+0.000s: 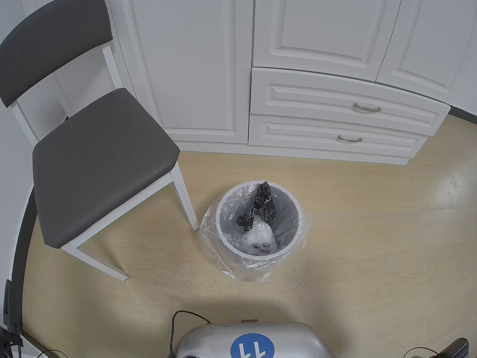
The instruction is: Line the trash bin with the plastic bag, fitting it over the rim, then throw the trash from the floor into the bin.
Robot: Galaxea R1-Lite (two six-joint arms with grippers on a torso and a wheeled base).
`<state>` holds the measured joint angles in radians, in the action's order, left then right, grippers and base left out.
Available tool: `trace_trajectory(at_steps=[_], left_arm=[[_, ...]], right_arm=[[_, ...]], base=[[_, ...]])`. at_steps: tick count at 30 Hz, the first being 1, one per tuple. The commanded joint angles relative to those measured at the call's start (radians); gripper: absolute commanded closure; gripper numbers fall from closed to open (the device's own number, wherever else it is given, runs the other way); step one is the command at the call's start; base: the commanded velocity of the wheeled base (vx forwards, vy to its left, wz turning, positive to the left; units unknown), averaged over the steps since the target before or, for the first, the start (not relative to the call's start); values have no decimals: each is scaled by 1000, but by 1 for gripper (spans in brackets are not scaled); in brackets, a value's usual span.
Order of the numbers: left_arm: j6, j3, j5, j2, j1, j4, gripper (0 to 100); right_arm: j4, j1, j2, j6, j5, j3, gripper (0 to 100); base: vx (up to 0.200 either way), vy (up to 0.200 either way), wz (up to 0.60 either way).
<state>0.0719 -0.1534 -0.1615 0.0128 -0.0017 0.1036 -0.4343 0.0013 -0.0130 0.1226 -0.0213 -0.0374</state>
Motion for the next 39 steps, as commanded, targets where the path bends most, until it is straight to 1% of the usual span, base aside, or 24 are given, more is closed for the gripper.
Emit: trace_trajectory(at_steps=[1,4,6,10,16,20,25,26,28,30,36,39], left_arm=[[3,23,23,-11,0,4,0],[5,34,30,-11,0,7,0],[9,78,31,-11,0,27,0],[12,153,33,-13,0,73,0],[6,153,53,-11,0,27,0],[11,153,54,-11,0,-12,0],[2,153,54,-11,0,-33,0],[2,153,56,-11,0,-33,0],[2,153,56,-11,0,-51,0],[0,153,56,-11,0,-53,0],[-9,153,56,-11,0,-53,0],[-9,153,56,-11,0,-53,0]], right_arm=[[49,0,13,-18,14,37,0],[88,0,13,-21,12,37,0],[181,0,13,-21,12,37,0],[264,0,13,-24,14,37,0],[365,0,13,-61,18,37,0],[368,0,13,-61,38,37,0],[368,0,13,-78,37,37,0],[368,0,13,-83,35,37,0],[370,0,13,-121,27,37,0],[370,0,13,-132,27,37,0],[371,0,13,-132,26,37,0],[371,0,13,-138,0,37,0]], base=[[0,0,0],[0,0,0],[0,0,0],[0,0,0],[0,0,0],[0,0,0],[0,0,0],[0,0,0],[0,0,0],[0,0,0],[0,0,0],[0,0,0]])
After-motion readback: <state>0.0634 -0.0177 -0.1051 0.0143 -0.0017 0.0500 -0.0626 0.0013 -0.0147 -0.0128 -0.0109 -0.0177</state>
